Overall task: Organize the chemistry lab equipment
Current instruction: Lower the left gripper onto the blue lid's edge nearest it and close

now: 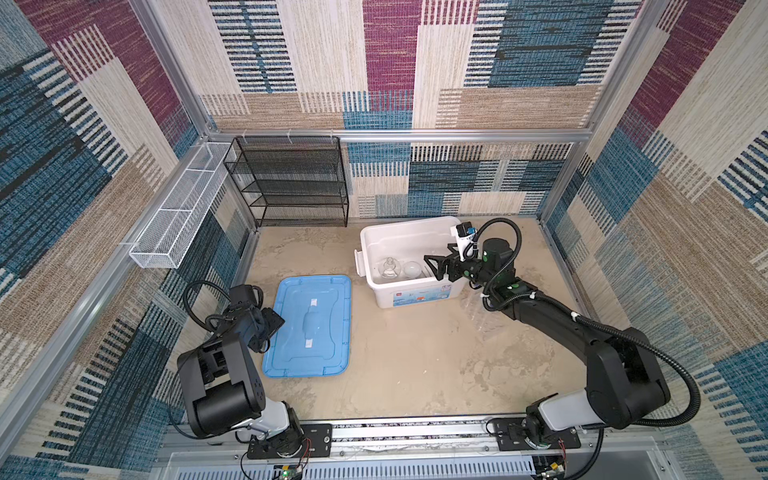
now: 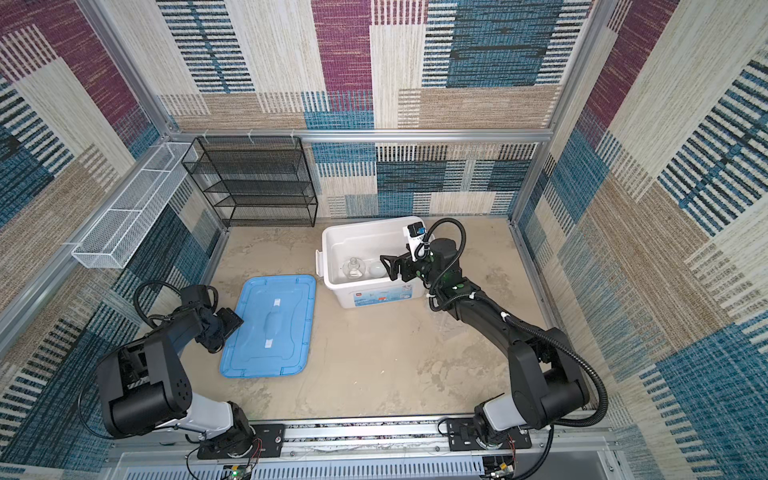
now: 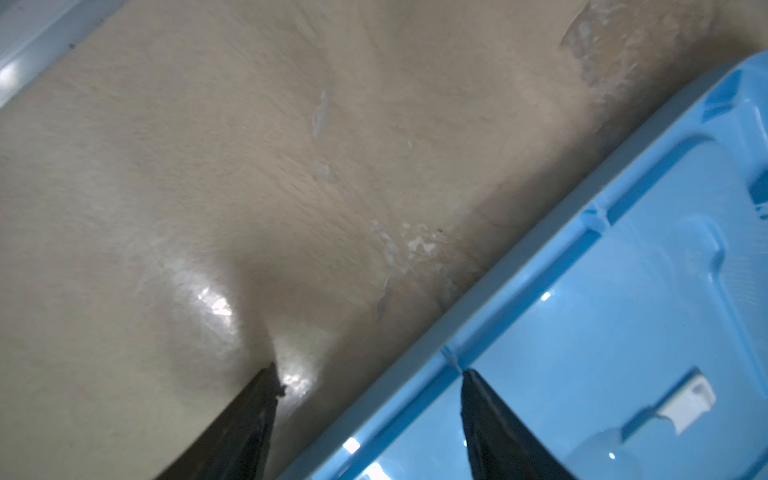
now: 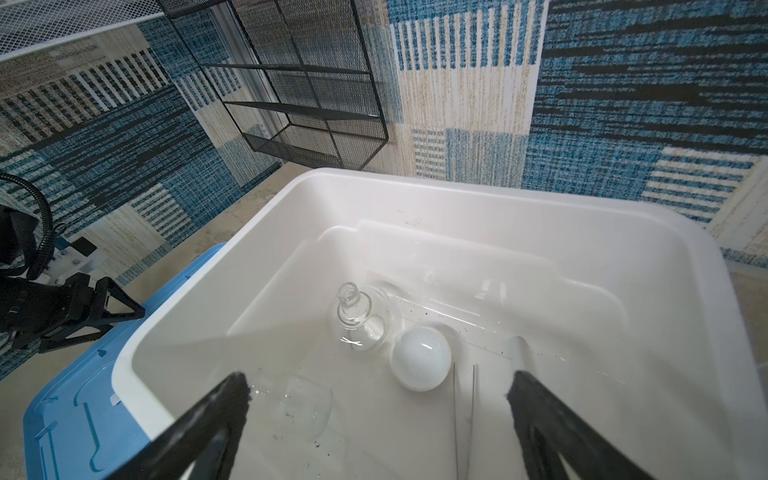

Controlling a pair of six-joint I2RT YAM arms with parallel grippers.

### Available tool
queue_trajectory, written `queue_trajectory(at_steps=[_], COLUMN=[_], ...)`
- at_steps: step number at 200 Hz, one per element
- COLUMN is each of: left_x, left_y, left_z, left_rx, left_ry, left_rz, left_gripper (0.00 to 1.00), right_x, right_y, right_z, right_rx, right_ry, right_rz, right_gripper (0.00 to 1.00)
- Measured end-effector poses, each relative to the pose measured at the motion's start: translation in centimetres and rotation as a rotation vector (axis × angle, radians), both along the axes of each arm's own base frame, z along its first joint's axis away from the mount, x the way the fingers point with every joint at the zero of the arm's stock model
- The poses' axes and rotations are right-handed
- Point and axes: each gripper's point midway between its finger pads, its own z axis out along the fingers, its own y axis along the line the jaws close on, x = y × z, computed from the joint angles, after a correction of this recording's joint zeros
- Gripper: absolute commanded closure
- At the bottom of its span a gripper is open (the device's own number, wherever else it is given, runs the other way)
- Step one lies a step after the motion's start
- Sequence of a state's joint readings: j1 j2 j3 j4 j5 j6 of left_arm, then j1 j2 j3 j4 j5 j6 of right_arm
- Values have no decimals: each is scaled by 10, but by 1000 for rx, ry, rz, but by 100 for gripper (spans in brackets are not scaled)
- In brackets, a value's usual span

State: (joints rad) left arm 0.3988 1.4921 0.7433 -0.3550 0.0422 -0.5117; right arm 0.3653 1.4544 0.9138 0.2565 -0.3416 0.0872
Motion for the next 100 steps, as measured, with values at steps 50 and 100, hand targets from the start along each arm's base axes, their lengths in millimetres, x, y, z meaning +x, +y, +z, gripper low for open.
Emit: queue_trajectory(at_steps=[50, 100], left_x=[9, 13], left_y=[-12, -47], left_z=[2, 6], left_rx=[-47, -115], left_ry=[-48, -81], left_rz=[-47, -145], left_gripper=[42, 46], right_x=[2, 4], right_y=[1, 1], right_z=[-4, -8], right_rx=[-9, -18], right_ry=[6, 18], right_rz=[1, 1], right_gripper=[1, 1])
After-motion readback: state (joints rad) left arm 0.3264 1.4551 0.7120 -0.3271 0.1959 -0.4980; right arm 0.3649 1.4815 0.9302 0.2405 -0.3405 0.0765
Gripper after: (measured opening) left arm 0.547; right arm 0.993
